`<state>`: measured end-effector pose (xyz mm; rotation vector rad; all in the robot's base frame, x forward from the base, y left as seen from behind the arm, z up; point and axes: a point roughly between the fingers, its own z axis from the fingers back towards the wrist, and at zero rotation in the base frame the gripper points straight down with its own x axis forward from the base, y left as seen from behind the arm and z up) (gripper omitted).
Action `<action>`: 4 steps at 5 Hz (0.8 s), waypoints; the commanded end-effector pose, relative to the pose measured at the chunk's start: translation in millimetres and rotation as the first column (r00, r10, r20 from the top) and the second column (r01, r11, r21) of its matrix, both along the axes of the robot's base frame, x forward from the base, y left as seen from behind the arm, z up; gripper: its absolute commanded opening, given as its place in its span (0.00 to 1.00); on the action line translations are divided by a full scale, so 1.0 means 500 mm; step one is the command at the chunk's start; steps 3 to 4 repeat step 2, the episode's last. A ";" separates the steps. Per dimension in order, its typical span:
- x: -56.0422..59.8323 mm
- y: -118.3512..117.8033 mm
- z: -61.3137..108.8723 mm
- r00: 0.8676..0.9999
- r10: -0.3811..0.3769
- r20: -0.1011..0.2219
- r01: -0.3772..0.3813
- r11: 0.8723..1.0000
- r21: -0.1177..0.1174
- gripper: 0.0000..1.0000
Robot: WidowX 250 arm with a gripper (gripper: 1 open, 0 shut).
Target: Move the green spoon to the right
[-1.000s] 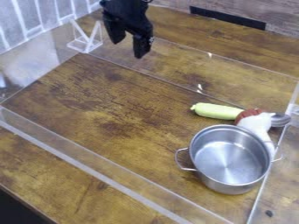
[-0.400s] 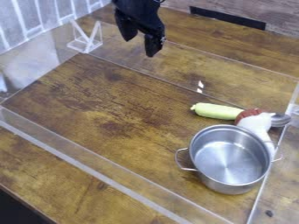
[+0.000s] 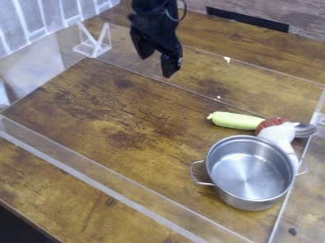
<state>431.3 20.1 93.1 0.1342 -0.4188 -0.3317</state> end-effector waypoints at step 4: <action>0.022 -0.003 0.108 0.986 -0.058 0.155 0.053 0.998 0.034 1.00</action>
